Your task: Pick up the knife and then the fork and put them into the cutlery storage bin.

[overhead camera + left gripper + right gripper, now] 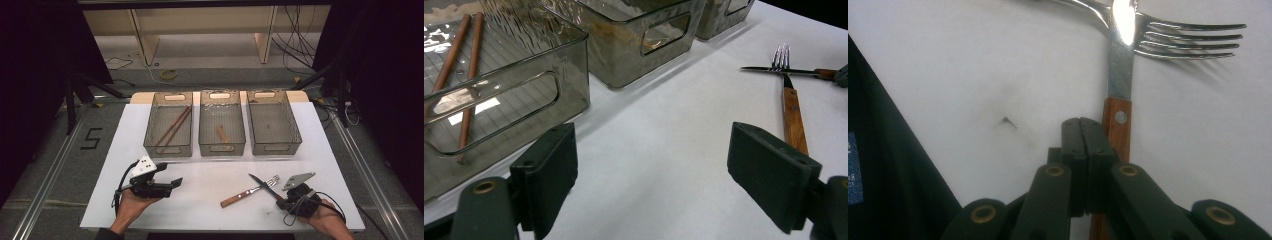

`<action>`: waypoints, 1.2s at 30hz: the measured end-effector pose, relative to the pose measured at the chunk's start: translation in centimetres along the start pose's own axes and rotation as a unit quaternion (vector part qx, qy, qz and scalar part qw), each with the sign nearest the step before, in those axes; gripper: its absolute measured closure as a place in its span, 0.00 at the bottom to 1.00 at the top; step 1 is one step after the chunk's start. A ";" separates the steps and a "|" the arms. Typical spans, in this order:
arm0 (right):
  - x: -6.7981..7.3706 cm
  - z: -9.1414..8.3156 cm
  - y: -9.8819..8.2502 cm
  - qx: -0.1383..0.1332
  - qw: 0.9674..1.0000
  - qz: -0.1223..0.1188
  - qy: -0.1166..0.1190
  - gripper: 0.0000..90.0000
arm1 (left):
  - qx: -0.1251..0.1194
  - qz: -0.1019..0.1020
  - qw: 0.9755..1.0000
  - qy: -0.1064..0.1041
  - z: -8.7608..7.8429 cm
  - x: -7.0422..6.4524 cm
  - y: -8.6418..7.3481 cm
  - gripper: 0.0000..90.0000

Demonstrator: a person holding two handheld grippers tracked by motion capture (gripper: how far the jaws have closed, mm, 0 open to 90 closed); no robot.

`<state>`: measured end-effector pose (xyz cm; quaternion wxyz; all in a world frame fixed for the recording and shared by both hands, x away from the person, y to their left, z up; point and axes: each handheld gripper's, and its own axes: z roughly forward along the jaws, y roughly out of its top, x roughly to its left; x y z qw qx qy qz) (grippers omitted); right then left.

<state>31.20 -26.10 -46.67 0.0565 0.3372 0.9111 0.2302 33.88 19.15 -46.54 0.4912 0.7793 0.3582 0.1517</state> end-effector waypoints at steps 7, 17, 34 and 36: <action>0.4 -1.5 1.0 -0.020 1.000 -0.007 -0.007 0.91 | 0.000 0.001 1.000 0.000 0.0 0.0 0.0 0.22; -0.8 -2.0 0.8 0.010 0.999 0.028 -0.028 0.54 | -0.005 -0.001 1.000 0.002 -0.1 0.0 0.0 0.22; -0.8 -0.3 1.5 0.070 0.997 0.020 -0.032 0.71 | -0.004 0.000 1.000 0.002 0.0 0.0 0.0 0.22; -0.7 -0.2 1.6 0.078 0.996 0.015 -0.036 0.73 | -0.004 0.000 1.000 0.001 0.0 0.0 0.0 0.22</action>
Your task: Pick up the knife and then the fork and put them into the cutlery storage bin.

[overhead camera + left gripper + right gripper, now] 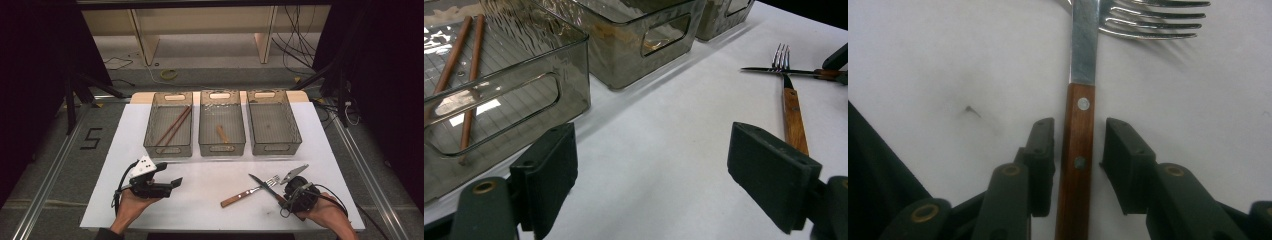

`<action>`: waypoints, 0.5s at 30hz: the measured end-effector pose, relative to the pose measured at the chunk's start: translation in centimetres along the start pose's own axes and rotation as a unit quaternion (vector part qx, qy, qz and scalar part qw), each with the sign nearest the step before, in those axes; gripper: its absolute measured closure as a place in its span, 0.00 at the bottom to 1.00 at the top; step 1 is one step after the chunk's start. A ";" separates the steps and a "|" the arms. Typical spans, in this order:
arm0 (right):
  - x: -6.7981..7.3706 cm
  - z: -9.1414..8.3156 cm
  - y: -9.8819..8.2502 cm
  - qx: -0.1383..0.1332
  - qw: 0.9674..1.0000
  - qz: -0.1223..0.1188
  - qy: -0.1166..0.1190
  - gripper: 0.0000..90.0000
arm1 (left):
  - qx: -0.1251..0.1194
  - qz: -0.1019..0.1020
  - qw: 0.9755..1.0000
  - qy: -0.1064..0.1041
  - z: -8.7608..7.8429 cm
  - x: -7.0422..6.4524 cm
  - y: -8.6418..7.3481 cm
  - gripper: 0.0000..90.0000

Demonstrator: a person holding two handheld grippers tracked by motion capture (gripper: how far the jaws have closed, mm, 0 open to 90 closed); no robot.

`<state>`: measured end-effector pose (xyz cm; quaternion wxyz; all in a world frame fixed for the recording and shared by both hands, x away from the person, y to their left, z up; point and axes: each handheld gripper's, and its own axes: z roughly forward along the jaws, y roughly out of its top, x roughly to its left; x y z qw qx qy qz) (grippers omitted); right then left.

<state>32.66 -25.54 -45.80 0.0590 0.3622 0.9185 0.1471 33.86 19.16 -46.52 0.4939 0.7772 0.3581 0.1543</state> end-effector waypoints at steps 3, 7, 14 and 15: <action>0.2 0.1 0.2 0.009 1.000 -0.008 -0.012 0.76 | -0.001 -0.001 1.000 0.000 0.0 0.0 0.0 0.22; 0.3 0.1 0.4 0.017 1.000 -0.010 -0.011 0.81 | 0.000 0.001 1.000 0.000 0.0 0.0 0.0 0.22; 0.5 0.1 0.8 0.029 0.999 -0.016 -0.012 0.85 | 0.000 0.001 1.000 0.000 0.0 0.0 0.0 0.22; 0.5 0.1 0.8 0.030 0.999 -0.015 -0.011 0.86 | 0.001 0.002 1.000 0.000 0.0 0.0 0.0 0.22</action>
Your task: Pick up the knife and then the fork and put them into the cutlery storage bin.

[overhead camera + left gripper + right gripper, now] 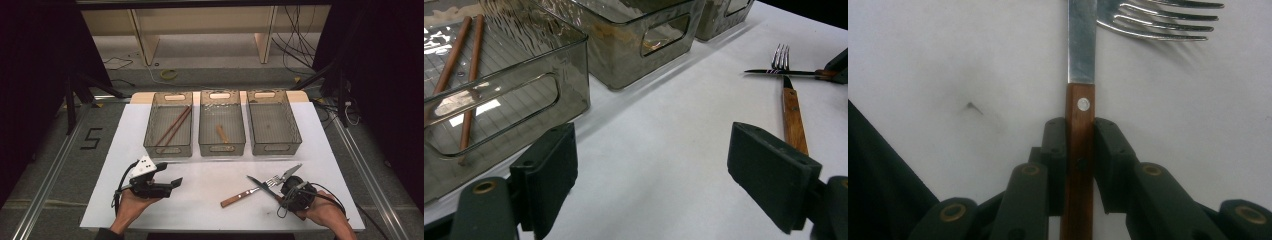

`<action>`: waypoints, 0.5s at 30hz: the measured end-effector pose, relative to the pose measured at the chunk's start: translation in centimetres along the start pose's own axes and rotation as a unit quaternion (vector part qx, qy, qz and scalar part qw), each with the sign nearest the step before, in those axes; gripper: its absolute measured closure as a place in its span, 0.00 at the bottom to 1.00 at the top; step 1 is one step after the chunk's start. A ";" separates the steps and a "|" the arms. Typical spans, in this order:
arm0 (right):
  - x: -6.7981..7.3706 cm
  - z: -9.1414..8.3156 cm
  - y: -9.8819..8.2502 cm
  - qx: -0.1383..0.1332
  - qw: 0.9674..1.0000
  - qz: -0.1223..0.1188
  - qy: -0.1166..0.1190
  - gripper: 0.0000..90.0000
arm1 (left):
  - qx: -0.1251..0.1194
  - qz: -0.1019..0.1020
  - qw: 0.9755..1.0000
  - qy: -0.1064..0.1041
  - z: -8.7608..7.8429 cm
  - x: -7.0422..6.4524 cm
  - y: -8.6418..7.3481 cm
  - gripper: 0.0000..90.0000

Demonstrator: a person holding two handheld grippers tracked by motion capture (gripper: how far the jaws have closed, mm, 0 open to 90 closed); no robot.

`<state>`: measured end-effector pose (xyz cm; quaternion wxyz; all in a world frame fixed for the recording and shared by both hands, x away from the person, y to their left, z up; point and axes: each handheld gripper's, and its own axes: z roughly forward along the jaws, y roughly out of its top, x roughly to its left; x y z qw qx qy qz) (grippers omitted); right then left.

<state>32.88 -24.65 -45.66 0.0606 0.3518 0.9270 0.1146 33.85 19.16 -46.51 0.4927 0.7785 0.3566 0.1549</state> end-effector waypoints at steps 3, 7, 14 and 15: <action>0.1 0.0 0.1 0.002 1.000 -0.003 -0.003 0.86 | 0.000 0.000 1.000 0.000 0.0 0.0 0.0 0.22; 0.4 0.0 0.1 -0.002 1.000 -0.009 -0.011 0.86 | -0.002 -0.002 1.000 0.001 0.0 0.0 0.0 0.22; 0.1 -0.3 0.1 -0.026 1.000 -0.007 0.002 0.86 | -0.002 -0.002 1.000 0.001 0.0 0.0 0.0 0.22; 0.0 -0.4 0.1 -0.029 1.000 -0.008 0.003 0.86 | -0.001 -0.001 1.000 0.001 0.0 0.0 0.0 0.22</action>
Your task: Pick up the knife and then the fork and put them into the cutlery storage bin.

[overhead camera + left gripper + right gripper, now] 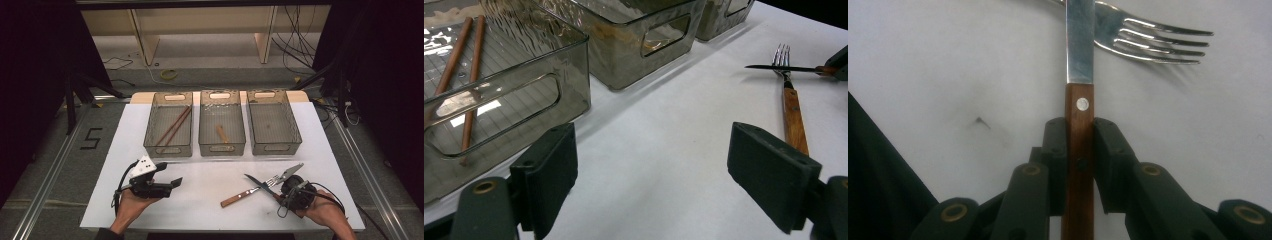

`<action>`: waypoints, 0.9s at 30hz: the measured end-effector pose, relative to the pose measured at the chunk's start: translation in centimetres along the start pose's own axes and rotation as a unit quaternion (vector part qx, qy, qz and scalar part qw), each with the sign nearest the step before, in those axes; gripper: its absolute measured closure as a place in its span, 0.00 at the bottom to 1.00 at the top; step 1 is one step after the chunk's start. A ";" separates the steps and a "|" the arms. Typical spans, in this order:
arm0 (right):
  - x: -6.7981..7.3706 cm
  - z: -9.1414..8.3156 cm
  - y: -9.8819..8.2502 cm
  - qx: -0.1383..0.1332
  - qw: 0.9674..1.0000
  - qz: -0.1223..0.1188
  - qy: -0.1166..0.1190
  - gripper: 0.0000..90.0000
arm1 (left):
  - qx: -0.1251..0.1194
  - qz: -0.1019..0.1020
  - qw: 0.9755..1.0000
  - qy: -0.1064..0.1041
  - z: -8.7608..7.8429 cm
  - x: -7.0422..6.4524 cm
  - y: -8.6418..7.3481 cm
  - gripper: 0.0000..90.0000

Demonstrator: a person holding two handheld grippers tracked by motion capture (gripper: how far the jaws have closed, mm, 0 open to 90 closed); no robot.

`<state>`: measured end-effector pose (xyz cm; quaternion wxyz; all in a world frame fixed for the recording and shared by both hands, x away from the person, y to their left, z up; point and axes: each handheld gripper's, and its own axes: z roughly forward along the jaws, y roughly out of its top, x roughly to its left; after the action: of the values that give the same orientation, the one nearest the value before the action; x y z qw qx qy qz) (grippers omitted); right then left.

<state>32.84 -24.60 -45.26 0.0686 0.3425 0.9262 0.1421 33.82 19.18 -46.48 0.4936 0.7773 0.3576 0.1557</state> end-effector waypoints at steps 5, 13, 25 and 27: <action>-0.1 -0.5 0.0 -0.018 1.000 0.002 0.003 0.86 | -0.001 -0.001 1.000 0.000 0.0 0.0 0.0 0.22; -0.5 -1.3 0.6 -0.056 0.998 0.008 0.008 0.86 | 0.000 -0.001 1.000 -0.001 0.0 0.1 0.0 0.22; -2.5 -2.5 2.7 -0.112 0.993 0.030 0.023 0.86 | -0.007 -0.005 1.000 0.000 -0.1 0.3 0.0 0.22; -2.9 -2.8 3.2 -0.123 0.992 0.036 0.023 0.86 | -0.006 -0.005 1.000 -0.001 -0.2 0.3 0.0 0.22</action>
<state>36.32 -24.79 -41.55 0.0839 0.3613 0.8901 0.2647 33.92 19.52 -46.47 0.4996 0.7726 0.3598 0.1550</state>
